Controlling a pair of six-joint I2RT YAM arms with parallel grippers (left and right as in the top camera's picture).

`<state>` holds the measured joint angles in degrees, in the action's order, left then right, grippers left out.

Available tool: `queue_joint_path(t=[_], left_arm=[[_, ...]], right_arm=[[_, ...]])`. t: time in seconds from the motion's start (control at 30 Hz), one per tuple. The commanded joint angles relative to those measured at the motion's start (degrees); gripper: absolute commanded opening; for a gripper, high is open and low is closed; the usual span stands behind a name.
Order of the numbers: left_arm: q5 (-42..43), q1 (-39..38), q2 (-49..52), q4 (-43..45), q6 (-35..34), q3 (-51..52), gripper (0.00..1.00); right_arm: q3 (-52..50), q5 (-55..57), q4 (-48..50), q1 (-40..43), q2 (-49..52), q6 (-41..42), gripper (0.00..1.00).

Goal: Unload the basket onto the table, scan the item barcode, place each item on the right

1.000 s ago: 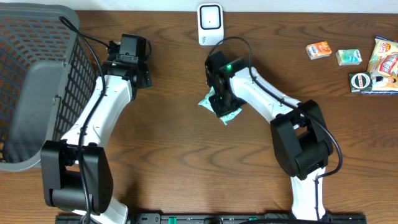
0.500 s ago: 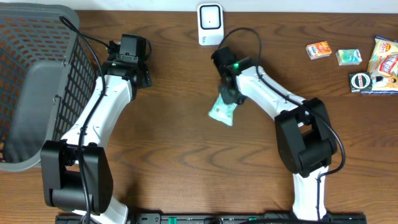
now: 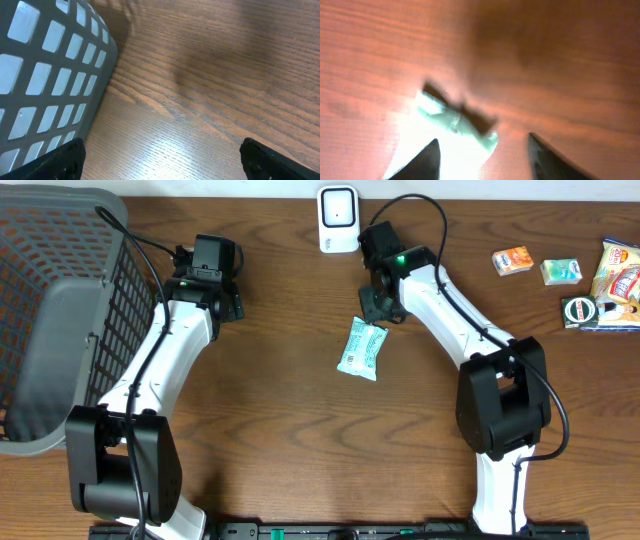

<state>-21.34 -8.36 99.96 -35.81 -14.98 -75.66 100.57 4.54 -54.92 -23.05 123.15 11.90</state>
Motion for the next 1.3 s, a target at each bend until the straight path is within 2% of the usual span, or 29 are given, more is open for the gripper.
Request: queue_joint_path(t=[0.0, 0.17, 0.23, 0.33, 0.47, 0.57, 0.83, 1.07, 1.17, 1.23, 1.27], left_arm=[[-0.8, 0.0, -0.2, -0.2, 0.3, -0.7, 0.98], [-0.8, 0.0, -0.2, -0.2, 0.3, -0.7, 0.98], [-0.8, 0.0, -0.2, -0.2, 0.3, -0.7, 0.98], [-0.8, 0.0, -0.2, -0.2, 0.3, -0.7, 0.98], [-0.8, 0.0, -0.2, -0.2, 0.3, -0.7, 0.98], [-0.8, 0.0, -0.2, -0.2, 0.3, -0.7, 0.98], [-0.8, 0.0, -0.2, -0.2, 0.3, -0.7, 0.98], [-0.8, 0.0, -0.2, -0.2, 0.3, -0.7, 0.98], [-0.8, 0.0, -0.2, -0.2, 0.3, -0.7, 0.98], [-0.8, 0.0, -0.2, -0.2, 0.3, -0.7, 0.98], [-0.8, 0.0, -0.2, -0.2, 0.3, -0.7, 0.98]], right_arm=[[0.4, -8.5, -3.8, -0.3, 0.3, 0.5, 0.63], [-0.4, -9.6, -8.2, -0.2, 0.3, 0.5, 0.81], [-1.1, -11.6, -7.8, 0.0, 0.3, 0.5, 0.85], [-2.5, -17.9, -5.4, 0.8, 0.3, -0.1, 0.87], [-4.5, -23.1, -1.9, 2.1, 0.3, -0.2, 0.87], [-6.5, -23.1, -0.1, 3.9, 0.3, -0.2, 0.89], [-9.5, -27.6, 0.5, 9.5, 0.3, 0.5, 0.87], [-13.4, -32.2, 6.7, 8.9, 0.3, 0.9, 0.87], [-16.5, -32.1, 11.5, 8.3, 0.3, 5.3, 0.87], [-18.6, -32.1, 14.9, 8.0, 0.3, 7.5, 0.83], [-19.7, -32.1, 16.8, 7.8, 0.3, 8.4, 0.77]])
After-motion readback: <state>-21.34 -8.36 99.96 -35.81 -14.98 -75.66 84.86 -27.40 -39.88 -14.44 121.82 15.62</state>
